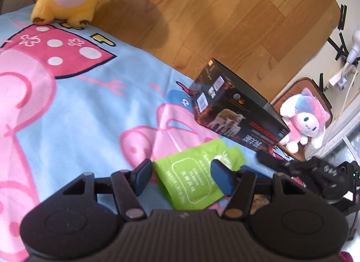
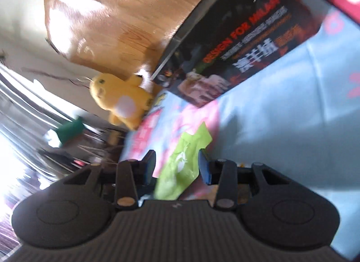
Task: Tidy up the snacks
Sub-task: 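Close the left tool on the light green packet beside the box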
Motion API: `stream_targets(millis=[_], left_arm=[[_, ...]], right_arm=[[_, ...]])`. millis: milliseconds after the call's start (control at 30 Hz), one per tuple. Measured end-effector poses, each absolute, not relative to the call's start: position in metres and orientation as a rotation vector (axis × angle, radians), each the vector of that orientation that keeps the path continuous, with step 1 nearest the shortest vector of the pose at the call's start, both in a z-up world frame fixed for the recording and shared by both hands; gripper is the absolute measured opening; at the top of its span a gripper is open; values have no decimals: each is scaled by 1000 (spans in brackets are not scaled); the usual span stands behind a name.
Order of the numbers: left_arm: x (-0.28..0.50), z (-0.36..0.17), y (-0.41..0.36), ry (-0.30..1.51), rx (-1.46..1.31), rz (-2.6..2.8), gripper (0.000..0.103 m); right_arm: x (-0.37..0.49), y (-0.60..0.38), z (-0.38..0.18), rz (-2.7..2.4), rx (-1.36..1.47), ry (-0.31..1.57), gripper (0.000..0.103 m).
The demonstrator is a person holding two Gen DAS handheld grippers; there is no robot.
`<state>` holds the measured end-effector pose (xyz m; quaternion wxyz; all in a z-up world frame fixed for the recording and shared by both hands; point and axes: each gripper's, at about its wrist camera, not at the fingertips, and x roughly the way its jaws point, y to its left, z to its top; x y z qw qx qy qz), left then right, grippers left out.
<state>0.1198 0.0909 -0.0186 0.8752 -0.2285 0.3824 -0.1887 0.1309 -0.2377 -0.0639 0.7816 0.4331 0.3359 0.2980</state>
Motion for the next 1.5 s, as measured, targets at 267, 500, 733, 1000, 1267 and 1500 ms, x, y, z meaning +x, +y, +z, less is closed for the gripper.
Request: stream_targets(millis=[267, 500, 733, 1000, 1267, 1500], left_arm=[[118, -19, 88, 778, -445, -393, 60], [114, -17, 80, 782, -373, -438, 61], [95, -16, 55, 754, -187, -505, 65], [106, -15, 68, 796, -275, -531, 65], [117, -7, 94, 829, -414, -536, 65], [119, -17, 98, 921, -506, -567, 65]], right_arm=[[118, -234, -45, 711, 910, 683, 45], [78, -234, -47, 781, 876, 683, 45], [24, -234, -50, 716, 678, 698, 45], [54, -243, -49, 580, 779, 758, 45], [73, -240, -9, 512, 552, 632, 45], [130, -273, -50, 454, 744, 846, 45]])
